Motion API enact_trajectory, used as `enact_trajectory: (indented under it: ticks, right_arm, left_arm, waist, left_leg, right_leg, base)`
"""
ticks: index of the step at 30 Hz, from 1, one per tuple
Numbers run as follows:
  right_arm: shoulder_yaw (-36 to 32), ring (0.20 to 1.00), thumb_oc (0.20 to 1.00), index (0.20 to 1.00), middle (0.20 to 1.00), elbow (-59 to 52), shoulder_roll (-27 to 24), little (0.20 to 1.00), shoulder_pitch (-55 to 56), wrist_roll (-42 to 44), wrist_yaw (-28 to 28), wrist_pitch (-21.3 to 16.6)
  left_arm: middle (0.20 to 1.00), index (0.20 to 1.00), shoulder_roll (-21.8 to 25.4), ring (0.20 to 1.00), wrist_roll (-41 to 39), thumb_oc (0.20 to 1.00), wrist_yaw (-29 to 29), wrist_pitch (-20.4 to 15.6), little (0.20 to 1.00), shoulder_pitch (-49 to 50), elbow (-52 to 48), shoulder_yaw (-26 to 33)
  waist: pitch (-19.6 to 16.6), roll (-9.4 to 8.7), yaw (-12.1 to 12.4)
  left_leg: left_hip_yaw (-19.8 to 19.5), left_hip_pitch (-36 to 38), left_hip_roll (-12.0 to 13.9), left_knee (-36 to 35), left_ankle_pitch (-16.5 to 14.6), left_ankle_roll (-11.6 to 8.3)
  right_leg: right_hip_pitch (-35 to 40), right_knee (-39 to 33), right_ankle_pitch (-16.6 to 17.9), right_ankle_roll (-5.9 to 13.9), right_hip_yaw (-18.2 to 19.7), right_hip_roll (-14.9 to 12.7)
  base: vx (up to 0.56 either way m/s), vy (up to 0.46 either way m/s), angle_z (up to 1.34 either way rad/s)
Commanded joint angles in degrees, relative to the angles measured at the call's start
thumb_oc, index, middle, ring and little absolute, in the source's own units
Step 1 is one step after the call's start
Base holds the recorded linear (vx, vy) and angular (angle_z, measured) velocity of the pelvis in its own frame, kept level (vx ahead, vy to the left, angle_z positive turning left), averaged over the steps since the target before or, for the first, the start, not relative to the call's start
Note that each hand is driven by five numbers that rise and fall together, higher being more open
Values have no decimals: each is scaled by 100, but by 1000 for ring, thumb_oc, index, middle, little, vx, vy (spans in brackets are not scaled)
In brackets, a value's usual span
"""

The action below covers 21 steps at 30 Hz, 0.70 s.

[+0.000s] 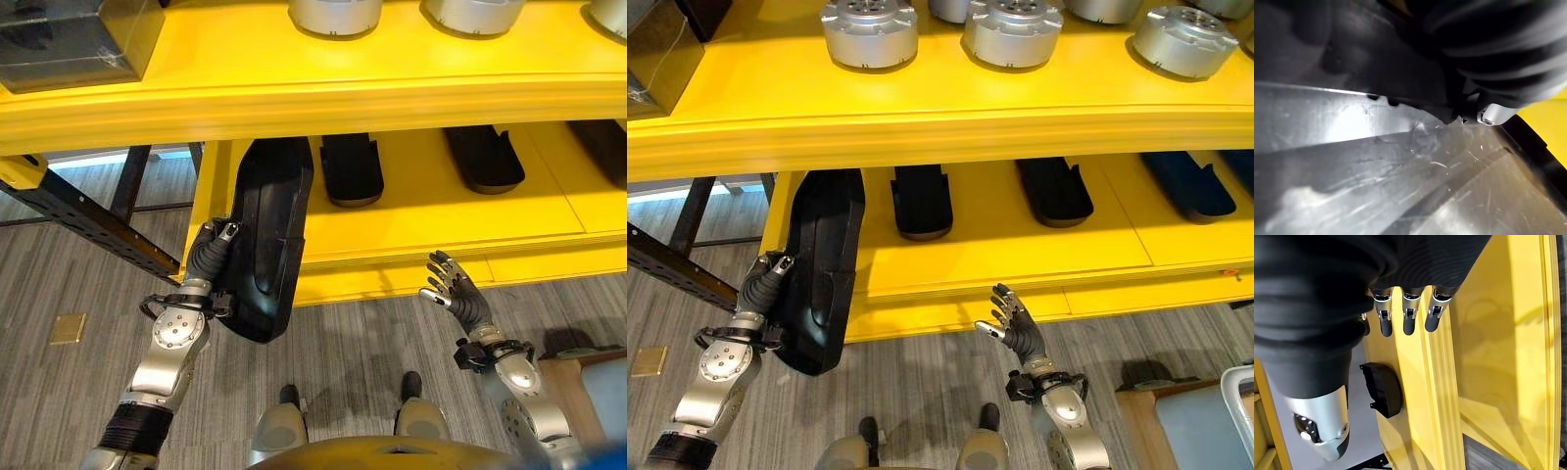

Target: Move parts from the plastic box to the shelf.

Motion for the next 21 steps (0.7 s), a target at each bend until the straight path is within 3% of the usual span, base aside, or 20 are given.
enact_trajectory:
  ticks: [1, 7, 21]
  right_arm:
    - [60, 1000, 1000, 1000, 1000, -418, -224, 1000, -164, 44, 128, -154]
    - [184, 1000, 1000, 1000, 1000, -448, -321, 1000, -270, 93, 126, -129]
    - [449, 1000, 1000, 1000, 1000, -449, -492, 1000, -356, 192, 173, -128]
  left_arm:
    - [200, 200, 68, 200, -47, 200, 480, -497, 200, -772, 198, 171]
    - [200, 200, 183, 200, -270, 200, 883, -453, 200, -1709, 1096, 83]
    - [200, 200, 1104, 200, -926, 200, 1275, -390, 200, -3718, 2908, -287]
  waist:
    - [-21, -95, -52]
    - [137, -184, -182]
    - [440, -273, -433]
  left_leg:
    - [-68, -566, 430, 566, 67, -165]
    - [2, -784, 551, 710, 83, -208]
    - [-43, -1387, 713, 1094, 58, -292]
  right_leg:
    - [54, 141, -135, 60, 26, -172]
    - [-287, 212, -66, 53, 190, -62]
    - [-1043, 656, -63, 113, 397, 88]
  base:
    - [-61, -20, -6]
    - [-63, -4, -12]
    - [-54, 0, -8]
